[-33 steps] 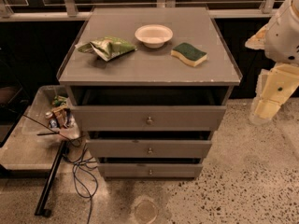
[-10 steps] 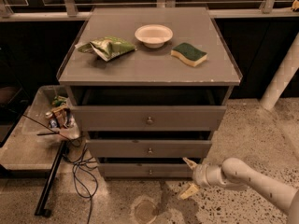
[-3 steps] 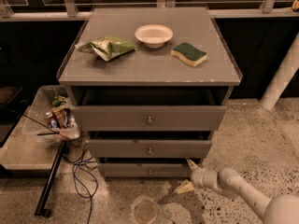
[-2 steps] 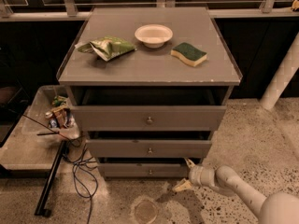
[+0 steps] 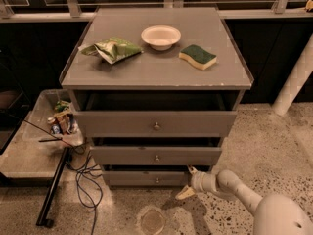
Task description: Open bottom drawer
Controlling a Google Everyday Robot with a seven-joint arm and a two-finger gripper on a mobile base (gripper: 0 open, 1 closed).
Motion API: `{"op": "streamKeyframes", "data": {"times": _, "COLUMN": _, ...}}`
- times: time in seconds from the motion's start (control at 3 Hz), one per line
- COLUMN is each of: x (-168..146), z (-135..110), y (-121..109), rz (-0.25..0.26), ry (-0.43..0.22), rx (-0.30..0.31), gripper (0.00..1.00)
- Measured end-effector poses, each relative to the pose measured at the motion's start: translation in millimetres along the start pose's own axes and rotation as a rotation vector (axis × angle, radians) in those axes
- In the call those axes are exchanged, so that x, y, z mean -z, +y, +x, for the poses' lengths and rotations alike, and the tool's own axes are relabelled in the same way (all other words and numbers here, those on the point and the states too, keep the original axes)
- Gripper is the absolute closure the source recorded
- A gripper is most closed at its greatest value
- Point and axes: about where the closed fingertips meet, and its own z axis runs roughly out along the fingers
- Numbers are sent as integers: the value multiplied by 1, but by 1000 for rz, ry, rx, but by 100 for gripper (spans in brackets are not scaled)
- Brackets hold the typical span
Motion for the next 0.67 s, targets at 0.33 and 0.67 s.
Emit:
{"op": "streamKeyframes", "data": {"times": 0.33, "x": -16, "z": 5, "y": -3, "rz": -14, "ry": 32, "rx": 42, "gripper": 0}}
{"op": "streamKeyframes", "data": {"times": 0.67, "x": -32, "z": 28, "y": -15, "rz": -13, "ry": 93, "rx": 53, "gripper": 0}}
